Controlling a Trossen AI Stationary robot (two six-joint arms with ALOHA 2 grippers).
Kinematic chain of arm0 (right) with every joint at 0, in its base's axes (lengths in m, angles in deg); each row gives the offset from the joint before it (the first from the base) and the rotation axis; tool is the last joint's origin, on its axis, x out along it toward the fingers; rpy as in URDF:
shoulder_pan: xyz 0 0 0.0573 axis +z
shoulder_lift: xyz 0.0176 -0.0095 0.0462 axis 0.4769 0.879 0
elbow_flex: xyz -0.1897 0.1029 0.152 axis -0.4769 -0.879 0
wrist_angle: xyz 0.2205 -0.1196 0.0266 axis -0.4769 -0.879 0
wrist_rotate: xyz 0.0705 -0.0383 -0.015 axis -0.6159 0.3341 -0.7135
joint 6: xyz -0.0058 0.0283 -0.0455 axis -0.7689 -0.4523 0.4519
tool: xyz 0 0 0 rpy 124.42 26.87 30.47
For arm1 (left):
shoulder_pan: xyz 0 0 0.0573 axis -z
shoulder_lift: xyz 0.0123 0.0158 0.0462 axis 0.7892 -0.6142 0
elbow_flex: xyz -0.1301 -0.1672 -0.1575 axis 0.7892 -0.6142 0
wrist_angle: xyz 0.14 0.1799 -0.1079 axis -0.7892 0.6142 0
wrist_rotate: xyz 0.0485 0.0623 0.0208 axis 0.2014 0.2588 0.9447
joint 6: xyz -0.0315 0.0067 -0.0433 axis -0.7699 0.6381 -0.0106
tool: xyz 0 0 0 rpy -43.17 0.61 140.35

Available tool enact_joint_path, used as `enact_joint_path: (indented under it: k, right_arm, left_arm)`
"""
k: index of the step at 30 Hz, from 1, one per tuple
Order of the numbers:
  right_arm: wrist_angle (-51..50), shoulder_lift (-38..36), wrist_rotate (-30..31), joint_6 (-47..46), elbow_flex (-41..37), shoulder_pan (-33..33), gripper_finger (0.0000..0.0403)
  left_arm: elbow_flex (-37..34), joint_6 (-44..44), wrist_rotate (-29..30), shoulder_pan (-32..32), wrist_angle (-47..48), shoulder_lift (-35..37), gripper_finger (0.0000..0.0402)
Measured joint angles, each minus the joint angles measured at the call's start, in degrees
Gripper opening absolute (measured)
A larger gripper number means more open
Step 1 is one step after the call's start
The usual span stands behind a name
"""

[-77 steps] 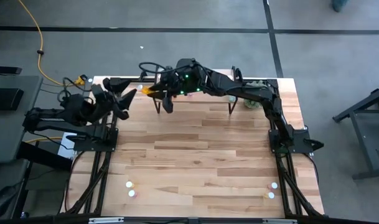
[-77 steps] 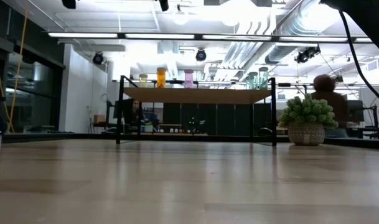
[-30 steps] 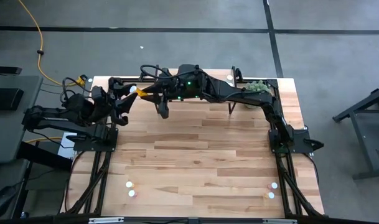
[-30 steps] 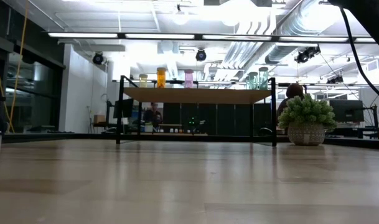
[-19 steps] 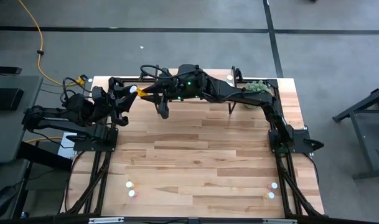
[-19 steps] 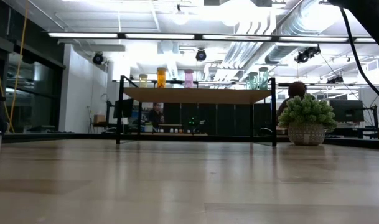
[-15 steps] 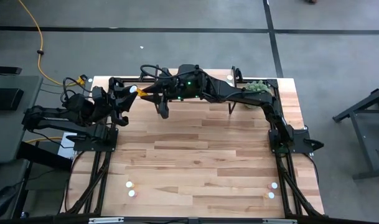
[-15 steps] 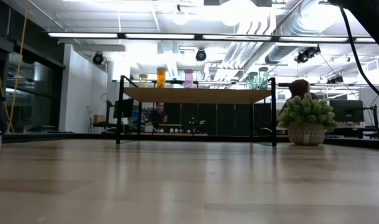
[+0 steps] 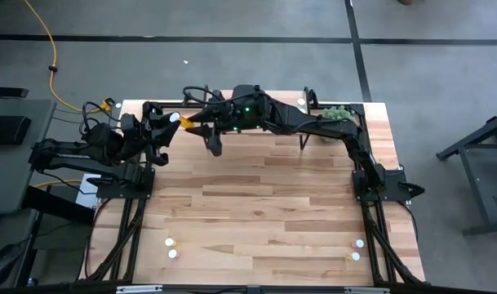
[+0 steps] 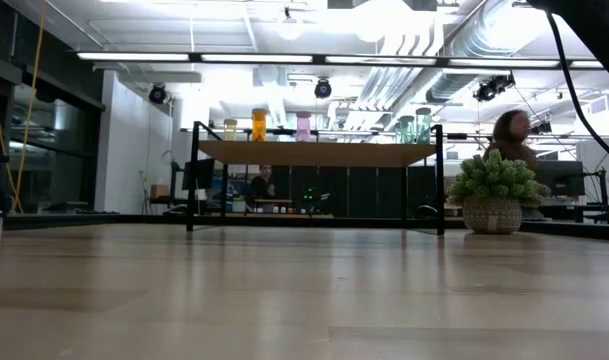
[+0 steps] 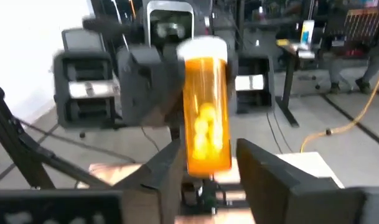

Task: Pick and place medicine bottles onto shelf by color
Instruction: Put the orange pill bottle aligned with the other orange pill bottle on the shelf

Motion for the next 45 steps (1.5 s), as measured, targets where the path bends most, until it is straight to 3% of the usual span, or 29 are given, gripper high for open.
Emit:
enact_joint_path:
  k: [7,11,18,24,30,38,45]
  right_arm:
    - [-8.93,-1.64,4.88,0.9,0.0,-0.9,0.0246]
    - [-15.21,-4.58,7.73,2.9,0.07,-2.17,0.0276]
    - [-24.36,-12.06,14.69,4.96,0.07,-3.91,0.0281]
    - [-26.19,-16.78,18.57,4.82,0.07,-4.12,0.0281]
    - [-27.49,-18.4,20.67,3.96,0.02,-3.33,0.0281]
    - [-29.72,-18.56,21.2,1.64,0.02,-2.39,0.0281]
    - [-30.26,-18.56,21.62,0.24,0.02,-1.84,0.0281]
  left_arm:
    - [0.0,0.97,0.71,0.02,0.02,0.17,0.0102]
    - [0.1,0.92,4.34,0.02,0.52,0.15,0.0102]
    - [4.94,1.41,12.27,-1.57,6.02,-5.65,0.0102]
    - [9.59,0.95,12.58,-6.92,8.01,-16.3,0.0102]
    - [14.39,-7.23,12.93,-14.47,9.18,-27.9,0.0102]
    - [22.18,-11.59,12.47,-20.77,19.94,-40.46,0.0102]
    - [27.03,-16.58,11.98,-24.16,29.77,-46.62,0.0102]
